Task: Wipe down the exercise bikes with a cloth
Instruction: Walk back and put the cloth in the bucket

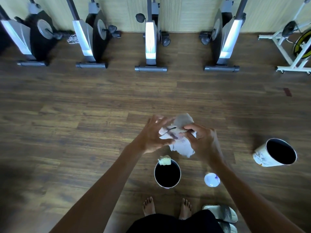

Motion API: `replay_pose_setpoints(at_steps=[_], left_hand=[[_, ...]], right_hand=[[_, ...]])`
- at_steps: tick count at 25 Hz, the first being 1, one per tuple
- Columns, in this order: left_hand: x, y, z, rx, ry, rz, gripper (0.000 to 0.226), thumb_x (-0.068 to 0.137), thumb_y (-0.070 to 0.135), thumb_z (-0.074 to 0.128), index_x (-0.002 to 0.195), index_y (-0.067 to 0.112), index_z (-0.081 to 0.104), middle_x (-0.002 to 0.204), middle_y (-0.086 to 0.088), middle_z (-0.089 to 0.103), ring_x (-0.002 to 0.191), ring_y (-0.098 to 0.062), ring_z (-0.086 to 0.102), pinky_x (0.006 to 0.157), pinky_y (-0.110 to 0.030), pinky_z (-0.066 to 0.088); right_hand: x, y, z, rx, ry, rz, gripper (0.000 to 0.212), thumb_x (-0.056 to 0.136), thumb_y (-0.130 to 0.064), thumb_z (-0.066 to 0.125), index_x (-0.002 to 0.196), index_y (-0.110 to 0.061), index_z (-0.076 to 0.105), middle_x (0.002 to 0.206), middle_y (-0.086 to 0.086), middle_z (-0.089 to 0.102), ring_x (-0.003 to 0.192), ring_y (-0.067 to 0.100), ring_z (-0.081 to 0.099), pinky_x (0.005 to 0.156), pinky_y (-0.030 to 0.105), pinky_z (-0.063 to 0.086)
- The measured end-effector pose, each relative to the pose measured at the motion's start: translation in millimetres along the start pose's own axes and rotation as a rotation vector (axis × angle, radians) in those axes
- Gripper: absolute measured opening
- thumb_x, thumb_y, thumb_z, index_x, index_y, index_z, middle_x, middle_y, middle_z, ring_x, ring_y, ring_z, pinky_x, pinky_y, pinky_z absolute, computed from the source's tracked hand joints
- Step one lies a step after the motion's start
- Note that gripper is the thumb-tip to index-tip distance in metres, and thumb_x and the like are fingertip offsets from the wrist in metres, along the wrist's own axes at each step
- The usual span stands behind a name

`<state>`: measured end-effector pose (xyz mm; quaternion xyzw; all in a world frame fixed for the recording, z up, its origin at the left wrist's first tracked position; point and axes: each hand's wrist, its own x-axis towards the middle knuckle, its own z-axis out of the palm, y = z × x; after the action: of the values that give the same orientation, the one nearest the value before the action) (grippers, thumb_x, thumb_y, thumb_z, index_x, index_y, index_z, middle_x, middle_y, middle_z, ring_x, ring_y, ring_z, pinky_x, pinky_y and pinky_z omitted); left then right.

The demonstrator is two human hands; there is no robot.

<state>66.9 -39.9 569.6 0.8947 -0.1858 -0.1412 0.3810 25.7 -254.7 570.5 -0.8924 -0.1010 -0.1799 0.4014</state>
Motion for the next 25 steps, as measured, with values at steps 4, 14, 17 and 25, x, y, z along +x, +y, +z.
replay_pose_setpoints(at_steps=[4,14,17,25], left_hand=[[5.0,0.7,4.5,-0.155,0.039,-0.089,0.036,0.076,0.032,0.090,0.104,0.021,0.071,0.108,0.007,0.064,0.107,-0.008,0.055,0.092,-0.029,0.041],[2.9,-20.7,16.0,-0.787,-0.272,-0.366,0.039,0.079,0.006,0.084,0.117,0.013,0.073,0.121,-0.002,0.074,0.118,-0.013,0.067,0.097,-0.024,0.048],[3.6,-23.2,34.2,-0.854,-0.216,-0.382,0.026,0.078,-0.002,0.082,0.099,0.013,0.076,0.109,-0.006,0.076,0.109,-0.018,0.070,0.097,-0.029,0.051],[-1.1,-149.5,223.2,-0.551,0.014,-0.732,0.010,0.096,0.024,0.071,0.087,0.026,0.069,0.069,0.015,0.068,0.069,-0.003,0.065,0.061,-0.017,0.048]], right_hand=[[7.8,1.2,-4.6,0.115,-0.128,0.132,0.008,0.093,-0.014,0.071,0.095,-0.018,0.065,0.072,-0.009,0.061,0.055,0.009,0.051,0.055,0.015,0.038],[-2.5,16.4,10.9,0.310,0.022,0.589,0.004,0.100,-0.026,0.061,0.099,-0.026,0.058,0.070,-0.001,0.070,0.054,0.014,0.057,0.052,0.029,0.044],[-14.3,32.9,19.6,0.410,0.069,0.715,0.009,0.102,-0.028,0.059,0.094,-0.032,0.058,0.064,-0.009,0.064,0.048,0.004,0.050,0.047,0.022,0.040],[-156.3,171.4,126.7,0.551,-0.399,1.028,0.043,0.098,-0.019,0.067,0.127,-0.046,0.050,0.129,-0.005,0.063,0.117,0.014,0.064,0.090,0.029,0.056]])
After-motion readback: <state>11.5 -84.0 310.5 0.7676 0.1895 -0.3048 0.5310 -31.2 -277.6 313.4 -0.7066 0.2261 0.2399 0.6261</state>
